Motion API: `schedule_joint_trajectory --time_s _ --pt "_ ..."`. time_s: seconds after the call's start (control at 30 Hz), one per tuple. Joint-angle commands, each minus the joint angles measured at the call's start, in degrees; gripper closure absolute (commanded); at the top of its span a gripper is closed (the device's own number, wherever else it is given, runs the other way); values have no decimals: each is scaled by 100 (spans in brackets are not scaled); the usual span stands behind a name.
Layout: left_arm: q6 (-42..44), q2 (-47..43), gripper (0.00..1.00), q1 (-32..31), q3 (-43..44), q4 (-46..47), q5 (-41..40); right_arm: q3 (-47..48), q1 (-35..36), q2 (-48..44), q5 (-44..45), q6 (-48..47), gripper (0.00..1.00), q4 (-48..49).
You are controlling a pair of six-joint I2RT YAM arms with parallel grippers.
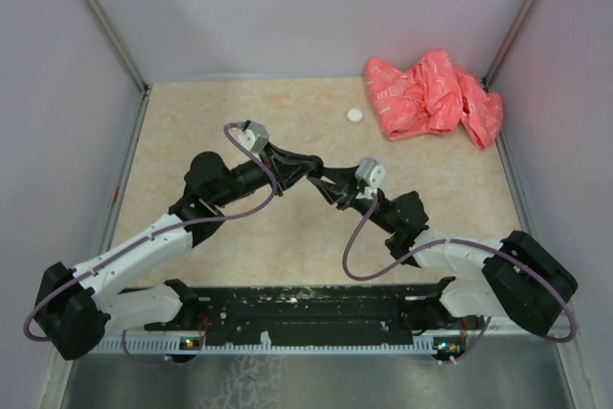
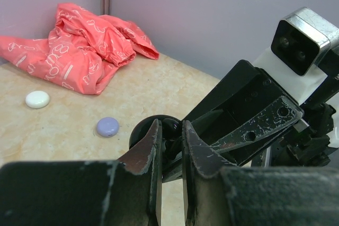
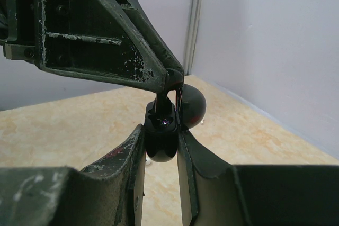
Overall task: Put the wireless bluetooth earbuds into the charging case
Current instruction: Place the earbud in the charging case.
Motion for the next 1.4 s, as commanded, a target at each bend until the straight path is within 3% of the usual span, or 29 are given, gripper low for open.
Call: schedule_joint_trajectory --time_s 0.0,0.37,1.37 --pt "35 -127 90 -54 -127 -155 -83 115 39 -252 43 66 100 541" --pt "22 -109 90 -67 -116 -288 -37 128 45 -263 35 38 100 530" --pt "38 -184 63 -73 56 -772 -602 132 39 -274 -85 47 100 466"
